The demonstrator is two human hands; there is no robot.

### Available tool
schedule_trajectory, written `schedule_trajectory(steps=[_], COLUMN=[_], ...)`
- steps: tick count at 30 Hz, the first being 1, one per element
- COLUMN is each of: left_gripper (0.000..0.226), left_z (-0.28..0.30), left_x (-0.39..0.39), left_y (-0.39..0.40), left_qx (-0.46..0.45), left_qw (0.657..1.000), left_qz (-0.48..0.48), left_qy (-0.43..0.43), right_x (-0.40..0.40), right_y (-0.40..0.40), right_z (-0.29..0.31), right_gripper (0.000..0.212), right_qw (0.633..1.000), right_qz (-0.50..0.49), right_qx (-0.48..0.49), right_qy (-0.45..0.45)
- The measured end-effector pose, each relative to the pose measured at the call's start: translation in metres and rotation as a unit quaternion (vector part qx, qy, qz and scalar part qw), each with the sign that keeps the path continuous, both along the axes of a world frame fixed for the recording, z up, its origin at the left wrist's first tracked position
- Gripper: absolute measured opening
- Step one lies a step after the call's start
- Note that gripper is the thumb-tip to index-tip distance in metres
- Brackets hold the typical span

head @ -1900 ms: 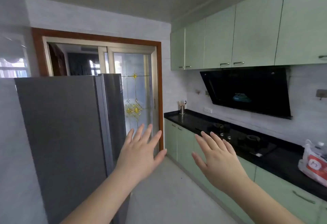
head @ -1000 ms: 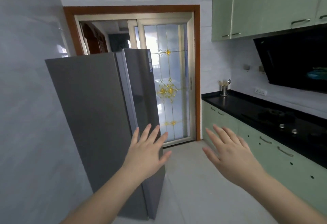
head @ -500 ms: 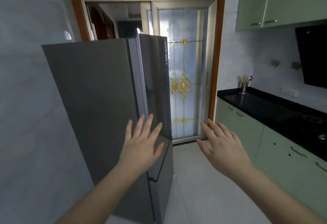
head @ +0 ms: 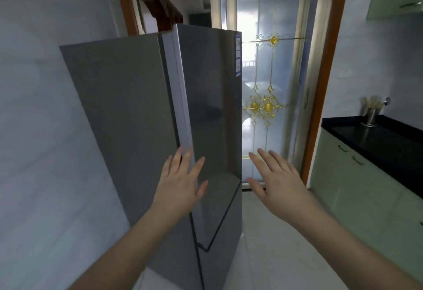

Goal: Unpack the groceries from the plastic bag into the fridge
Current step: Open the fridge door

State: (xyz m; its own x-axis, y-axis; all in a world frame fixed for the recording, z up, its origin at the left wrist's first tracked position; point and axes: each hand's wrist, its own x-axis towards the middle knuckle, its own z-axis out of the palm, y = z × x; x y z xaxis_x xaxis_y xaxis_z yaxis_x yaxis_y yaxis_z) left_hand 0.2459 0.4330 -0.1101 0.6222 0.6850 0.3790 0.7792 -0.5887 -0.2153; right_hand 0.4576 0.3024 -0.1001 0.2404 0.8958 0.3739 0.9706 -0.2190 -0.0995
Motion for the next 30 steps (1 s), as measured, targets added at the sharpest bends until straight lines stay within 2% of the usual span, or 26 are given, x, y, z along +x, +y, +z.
schedule_trajectory(steps=[2,9,15,21,24,30], left_gripper=[0.066,0.062,0.060,0.058,0.055,0.042], left_z=[0.000,-0.014,-0.024,-0.032,-0.030,-0.027], left_x=[0.009,0.021,0.004,0.006,0.009,0.025], left_y=[0.010,0.031,0.056,0.088,0.105,0.122], left_qx=[0.000,-0.002,0.008,0.028,0.029,0.071], left_qw=[0.999,0.994,0.987,0.984,0.983,0.963], left_qz=[0.032,0.098,0.125,0.113,0.099,0.088], left_qy=[-0.007,-0.056,-0.100,-0.133,-0.150,-0.245], right_x=[0.015,0.024,0.005,-0.018,-0.016,0.002], right_y=[0.025,0.107,0.174,0.221,0.241,0.275], right_z=[0.005,0.021,0.034,0.025,0.030,0.037], right_gripper=[0.062,0.064,0.062,0.059,0.053,0.046], right_qw=[1.000,0.987,0.968,0.943,0.919,0.874], right_qz=[0.028,0.156,0.235,0.302,0.340,0.378], right_qx=[0.005,0.044,0.080,0.130,0.173,0.235], right_qy=[0.001,-0.005,-0.020,-0.048,-0.095,-0.197])
